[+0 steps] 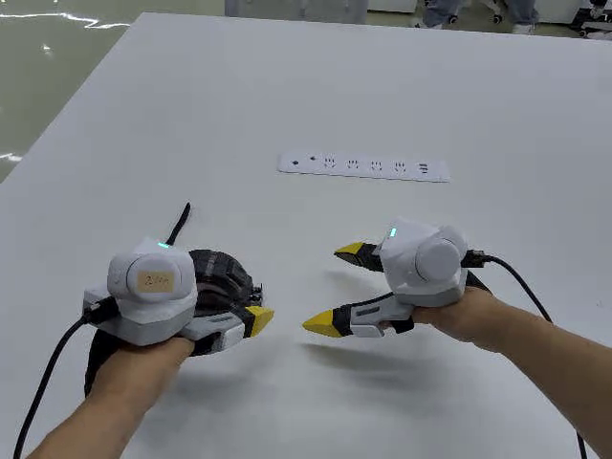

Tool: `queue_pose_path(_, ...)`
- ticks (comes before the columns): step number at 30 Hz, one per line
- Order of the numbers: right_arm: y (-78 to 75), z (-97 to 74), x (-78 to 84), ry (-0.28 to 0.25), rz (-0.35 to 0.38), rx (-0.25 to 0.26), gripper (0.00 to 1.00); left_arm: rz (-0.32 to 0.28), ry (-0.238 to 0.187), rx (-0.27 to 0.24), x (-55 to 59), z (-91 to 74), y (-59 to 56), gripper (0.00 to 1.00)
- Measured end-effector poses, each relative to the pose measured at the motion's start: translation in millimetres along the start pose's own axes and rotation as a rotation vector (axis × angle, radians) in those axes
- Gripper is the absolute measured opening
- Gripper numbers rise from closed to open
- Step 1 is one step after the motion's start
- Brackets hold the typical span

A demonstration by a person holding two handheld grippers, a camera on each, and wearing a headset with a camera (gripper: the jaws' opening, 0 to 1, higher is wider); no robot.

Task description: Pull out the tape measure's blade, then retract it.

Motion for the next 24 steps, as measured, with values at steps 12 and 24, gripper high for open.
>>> queue_pose_path(12, -1.1, -15.1, 6.1, -0.046, 0.08, 0.026, 0.93, 0.058, -0.032, 0.058, 0.7, -6.4, 5.5, 0.99)
queue_pose_path(24, -0.8, -29.7, 11.4, -0.065, 0.13, 0.057, 1.0, 0.07, -0.066, 0.097, 0.1, -10.9, 8.6, 1.0)
Point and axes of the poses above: the centre of the closed fingertips' face, and the gripper's own axes: z roughly forward along the fingers, y roughly to its left, x roughly out of its underside, the point moved 9 cm from there along -z, roughly backward along the fingers, and after that the axes turned 4 degrees about y, right-handed, at the moved point
